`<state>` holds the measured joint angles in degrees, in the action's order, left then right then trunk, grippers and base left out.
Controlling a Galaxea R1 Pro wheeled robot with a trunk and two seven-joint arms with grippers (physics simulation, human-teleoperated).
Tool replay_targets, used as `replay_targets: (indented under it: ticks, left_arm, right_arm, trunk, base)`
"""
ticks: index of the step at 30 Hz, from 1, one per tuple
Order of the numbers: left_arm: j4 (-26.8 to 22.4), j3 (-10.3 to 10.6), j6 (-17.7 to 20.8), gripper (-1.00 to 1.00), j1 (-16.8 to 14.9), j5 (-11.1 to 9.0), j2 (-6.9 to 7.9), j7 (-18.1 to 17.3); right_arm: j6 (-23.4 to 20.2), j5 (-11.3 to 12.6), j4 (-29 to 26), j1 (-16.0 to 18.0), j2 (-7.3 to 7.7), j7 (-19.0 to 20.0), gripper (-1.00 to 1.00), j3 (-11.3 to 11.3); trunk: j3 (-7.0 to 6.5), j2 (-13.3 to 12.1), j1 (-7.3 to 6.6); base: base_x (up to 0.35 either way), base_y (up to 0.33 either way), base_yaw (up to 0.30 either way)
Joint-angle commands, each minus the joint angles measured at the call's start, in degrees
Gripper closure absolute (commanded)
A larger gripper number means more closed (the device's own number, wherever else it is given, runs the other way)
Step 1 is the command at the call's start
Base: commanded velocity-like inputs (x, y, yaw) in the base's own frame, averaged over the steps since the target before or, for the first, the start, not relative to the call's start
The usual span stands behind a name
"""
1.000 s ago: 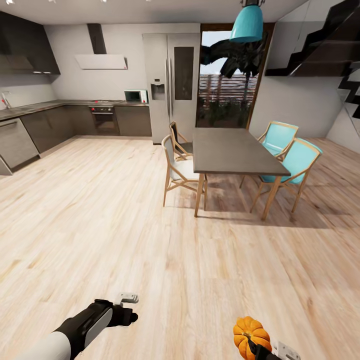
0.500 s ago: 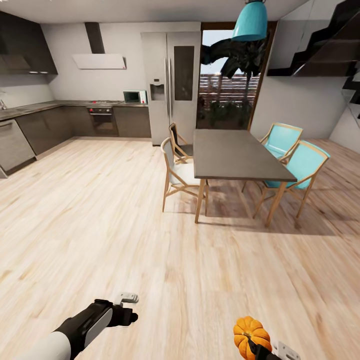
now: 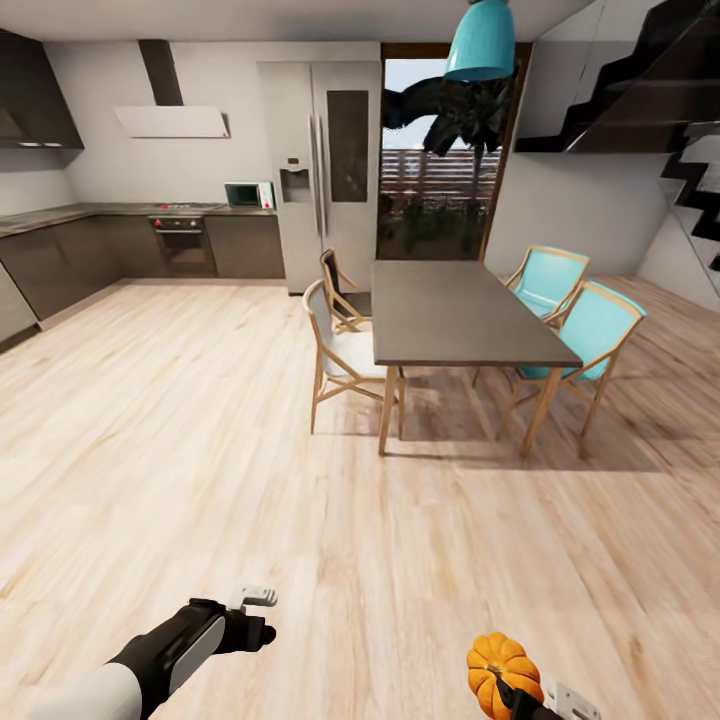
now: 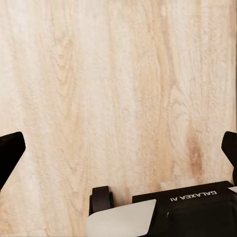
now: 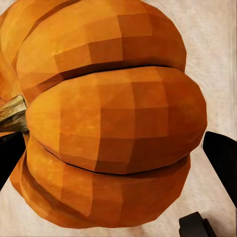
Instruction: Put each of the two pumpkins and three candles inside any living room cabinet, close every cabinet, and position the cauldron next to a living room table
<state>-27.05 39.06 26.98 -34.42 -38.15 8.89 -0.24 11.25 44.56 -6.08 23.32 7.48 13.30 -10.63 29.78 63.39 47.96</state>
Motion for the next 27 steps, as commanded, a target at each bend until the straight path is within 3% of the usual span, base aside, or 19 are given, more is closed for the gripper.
replay_targets:
  ticks: [1,27]
  left_arm:
    - [-0.1,0.2,0.2,-1.00,0.0,-0.1,0.07,0.0]
    - [-0.1,0.2,0.2,-1.00,0.0,-0.1,0.07,-0.1]
  right_arm:
    - [0.2,0.6,0.1,0.1,0.01,0.2,1.00,-0.4]
    - [0.2,0.4,0.1,0.1,-0.01,0.2,1.00,-0.4]
  trunk:
    - [0.05,0.0,0.01]
    - [0.05,0.0,0.01]
  base:
    - [0.011,0.000,-0.261]
    - [0.000,0.000,-0.264]
